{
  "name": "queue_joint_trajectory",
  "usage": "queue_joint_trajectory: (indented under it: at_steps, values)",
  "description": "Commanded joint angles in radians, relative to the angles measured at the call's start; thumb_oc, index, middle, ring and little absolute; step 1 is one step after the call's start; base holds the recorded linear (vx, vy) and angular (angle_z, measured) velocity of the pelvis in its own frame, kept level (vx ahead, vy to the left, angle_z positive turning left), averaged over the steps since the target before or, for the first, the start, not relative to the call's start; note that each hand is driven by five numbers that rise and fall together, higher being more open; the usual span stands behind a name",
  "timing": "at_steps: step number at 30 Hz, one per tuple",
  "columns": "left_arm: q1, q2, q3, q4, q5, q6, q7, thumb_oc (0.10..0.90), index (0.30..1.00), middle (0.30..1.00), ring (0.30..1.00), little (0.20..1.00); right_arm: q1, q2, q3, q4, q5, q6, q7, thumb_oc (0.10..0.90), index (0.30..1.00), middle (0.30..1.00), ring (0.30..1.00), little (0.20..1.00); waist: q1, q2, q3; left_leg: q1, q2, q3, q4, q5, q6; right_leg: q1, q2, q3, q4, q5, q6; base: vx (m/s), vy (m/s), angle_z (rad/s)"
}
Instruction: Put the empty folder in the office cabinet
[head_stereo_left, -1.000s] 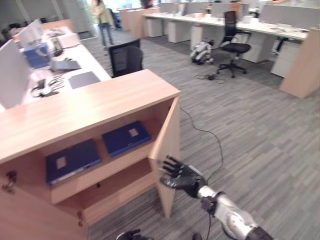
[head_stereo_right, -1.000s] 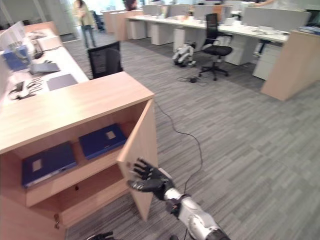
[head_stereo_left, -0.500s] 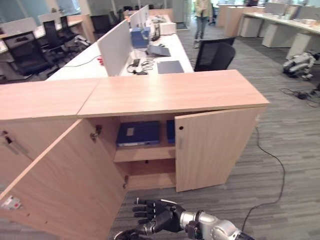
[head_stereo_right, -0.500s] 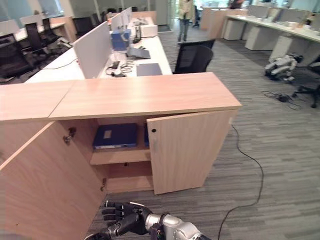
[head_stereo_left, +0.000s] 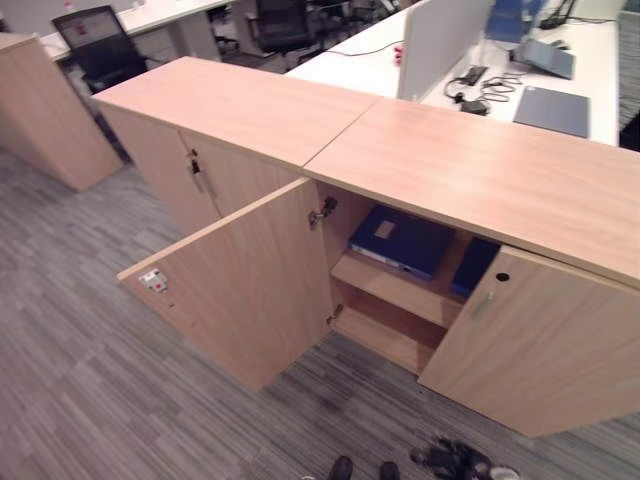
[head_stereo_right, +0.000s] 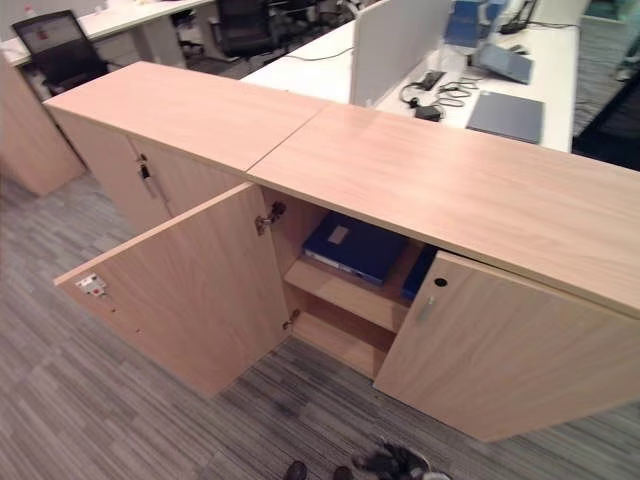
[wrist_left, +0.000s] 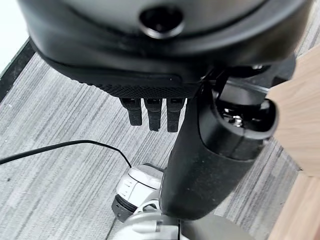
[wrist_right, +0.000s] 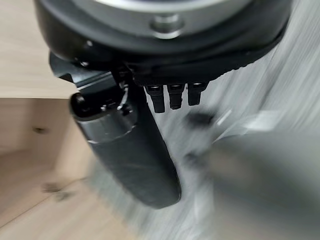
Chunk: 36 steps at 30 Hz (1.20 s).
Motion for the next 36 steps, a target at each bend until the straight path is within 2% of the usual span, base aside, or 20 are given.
queue_joint_trajectory:
  at_steps: [1,5,8,9,10,11,13,15,16,17,20,22,23,26,28,33,36]
  values:
    - [-0.104,-0.035,-0.015,0.008,-0.023,-0.026,-0.012,0.800,0.900,0.900,0.900,0.900,-0.008,-0.001,-0.054,0.034,-0.073,-0.023,-0.061,0.800,0.900,0.900,0.900,0.900,-0.002,-0.022,-0.015,0.043,-0.044,0.031,0.047,-0.106,-0.020,-0.057,-0.042,-0.006,0.102,-0.084,0.072,0.07,-0.189,0.45]
    - [-0.105,-0.015,0.023,0.011,-0.059,-0.029,-0.002,0.800,0.900,0.900,0.900,0.900,0.017,-0.007,-0.114,0.091,-0.076,-0.025,-0.092,0.800,0.900,0.900,0.900,0.900,0.004,-0.029,0.002,0.031,-0.028,0.019,0.092,-0.136,-0.039,-0.033,-0.025,-0.041,0.092,-0.101,0.050,0.07,-0.183,0.43]
    - [-0.115,0.001,0.032,0.001,-0.051,-0.038,0.013,0.800,0.900,0.900,0.900,0.900,0.024,-0.012,-0.124,0.093,-0.079,-0.032,-0.095,0.800,0.900,0.900,0.900,0.900,0.006,-0.032,0.014,0.009,-0.025,0.023,0.123,-0.143,-0.048,-0.027,-0.027,-0.059,0.088,-0.107,0.049,0.01,-0.082,0.30]
    - [-0.140,0.028,0.030,-0.023,-0.033,-0.048,0.036,0.800,0.900,0.900,0.900,0.900,0.028,-0.027,-0.138,0.096,-0.091,-0.031,-0.099,0.800,0.900,0.900,0.900,0.900,-0.005,-0.032,0.032,-0.043,-0.002,0.113,0.156,-0.141,-0.059,-0.027,-0.046,-0.089,0.090,-0.116,0.054,-0.05,0.010,0.65]
    - [-0.158,0.056,0.046,-0.043,-0.028,-0.048,0.050,0.800,0.900,0.900,0.900,0.900,0.038,-0.037,-0.148,0.094,-0.096,-0.030,-0.103,0.800,0.900,0.900,0.900,0.900,-0.017,-0.028,0.037,-0.065,0.058,0.289,0.156,-0.141,-0.056,-0.027,-0.062,-0.110,0.096,-0.118,0.059,-0.06,0.030,0.85]
    - [-0.158,0.056,0.046,-0.043,-0.028,-0.048,0.050,0.800,0.900,0.900,0.900,0.900,0.038,-0.037,-0.148,0.094,-0.096,-0.030,-0.103,0.800,0.900,0.900,0.900,0.900,-0.016,-0.028,0.036,-0.067,0.058,0.290,0.155,-0.140,-0.055,-0.030,-0.062,-0.108,0.096,-0.117,0.059,-0.02,0.033,1.22]
    - [-0.183,0.100,0.079,-0.032,-0.031,-0.038,0.058,0.800,0.900,0.900,0.900,0.900,0.053,-0.055,-0.172,0.096,-0.093,-0.024,-0.098,0.800,0.900,0.900,0.900,0.900,-0.029,-0.019,0.036,-0.066,0.109,0.422,0.143,-0.127,-0.056,-0.023,-0.069,-0.136,0.097,-0.120,0.061,-0.01,0.017,0.76]
    - [-0.207,0.135,0.093,-0.041,-0.032,-0.035,0.057,0.800,0.900,0.900,0.900,0.900,0.070,-0.069,-0.197,0.101,-0.092,-0.022,-0.096,0.800,0.900,0.900,0.900,0.900,-0.041,-0.009,0.030,-0.055,0.131,0.487,0.121,-0.116,-0.062,-0.019,-0.073,-0.155,0.099,-0.120,0.061,0.03,0.034,0.59]
    - [-0.251,0.188,0.089,-0.069,-0.011,-0.033,0.054,0.800,0.900,0.900,0.900,0.900,0.088,-0.084,-0.216,0.115,-0.103,-0.018,-0.092,0.800,0.900,0.900,0.900,0.900,-0.051,0.001,0.019,-0.040,0.140,0.519,0.099,-0.108,-0.065,-0.008,-0.074,-0.179,0.092,-0.124,0.062,0.05,0.021,0.60]
    - [-0.251,0.188,0.089,-0.069,-0.011,-0.033,0.054,0.800,0.900,0.900,0.900,0.900,0.087,-0.084,-0.216,0.115,-0.104,-0.018,-0.092,0.800,0.900,0.900,0.900,0.900,-0.051,0.001,0.020,-0.039,0.140,0.519,0.099,-0.108,-0.065,-0.007,-0.074,-0.179,0.092,-0.124,0.062,0.07,0.027,0.56]
    - [-0.340,0.283,0.079,-0.108,0.022,-0.028,0.066,0.800,0.900,0.900,0.900,0.900,0.104,-0.108,-0.242,0.127,-0.112,-0.010,-0.086,0.800,0.900,0.900,0.900,0.900,-0.058,0.007,0.010,-0.023,0.142,0.541,0.075,-0.092,-0.069,0.016,-0.078,-0.201,0.075,-0.120,0.066,0.06,0.056,0.42]
    - [-0.390,0.361,0.090,-0.190,0.037,-0.025,0.083,0.800,0.900,0.900,0.900,0.900,0.115,-0.116,-0.262,0.124,-0.111,-0.009,-0.072,0.800,0.900,0.900,0.900,0.900,-0.058,0.014,0.000,0.001,0.134,0.547,0.039,-0.087,-0.064,0.032,-0.083,-0.215,0.061,-0.113,0.077,0.07,0.106,0.39]
    - [-0.390,0.361,0.090,-0.190,0.037,-0.024,0.083,0.800,0.900,0.900,0.900,0.900,0.115,-0.116,-0.262,0.124,-0.111,-0.009,-0.072,0.800,0.900,0.900,0.900,0.900,-0.057,0.013,0.001,0.002,0.134,0.548,0.038,-0.086,-0.064,0.033,-0.083,-0.215,0.061,-0.113,0.077,0.06,0.115,0.25]
    - [-0.448,0.443,0.095,-0.195,0.069,-0.021,0.110,0.800,0.900,0.900,0.900,0.900,0.114,-0.123,-0.266,0.124,-0.106,0.000,-0.049,0.800,0.900,0.900,0.900,0.900,-0.064,0.018,-0.013,0.026,0.121,0.557,-0.002,-0.086,-0.057,0.037,-0.090,-0.206,0.050,-0.101,0.091,0.06,0.130,0.01]
    - [-0.524,0.492,0.065,-0.204,0.096,-0.023,0.131,0.800,0.900,0.900,0.900,0.900,0.100,-0.135,-0.264,0.138,-0.100,0.005,-0.042,0.800,0.900,0.900,0.900,0.900,-0.072,0.022,-0.025,0.033,0.108,0.571,-0.008,-0.098,-0.047,0.032,-0.100,-0.193,0.047,-0.089,0.104,0.05,0.160,-0.08]
    - [-0.645,0.506,0.011,-0.167,0.091,-0.025,0.142,0.800,0.900,0.900,0.900,0.900,0.091,-0.132,-0.255,0.147,-0.095,0.012,-0.034,0.800,0.900,0.900,0.900,0.900,-0.088,0.025,-0.036,0.047,0.092,0.589,-0.008,-0.116,-0.030,0.029,-0.115,-0.172,0.052,-0.076,0.119,0.02,0.132,-0.10]
    - [-0.746,0.480,-0.040,-0.112,0.082,-0.022,0.141,0.800,0.900,0.900,0.900,0.900,0.081,-0.138,-0.246,0.154,-0.090,0.018,-0.025,0.800,0.900,0.900,0.900,0.900,-0.106,0.030,-0.043,0.057,0.080,0.605,-0.008,-0.131,-0.018,0.024,-0.127,-0.153,0.057,-0.066,0.132,0.02,0.149,-0.28]
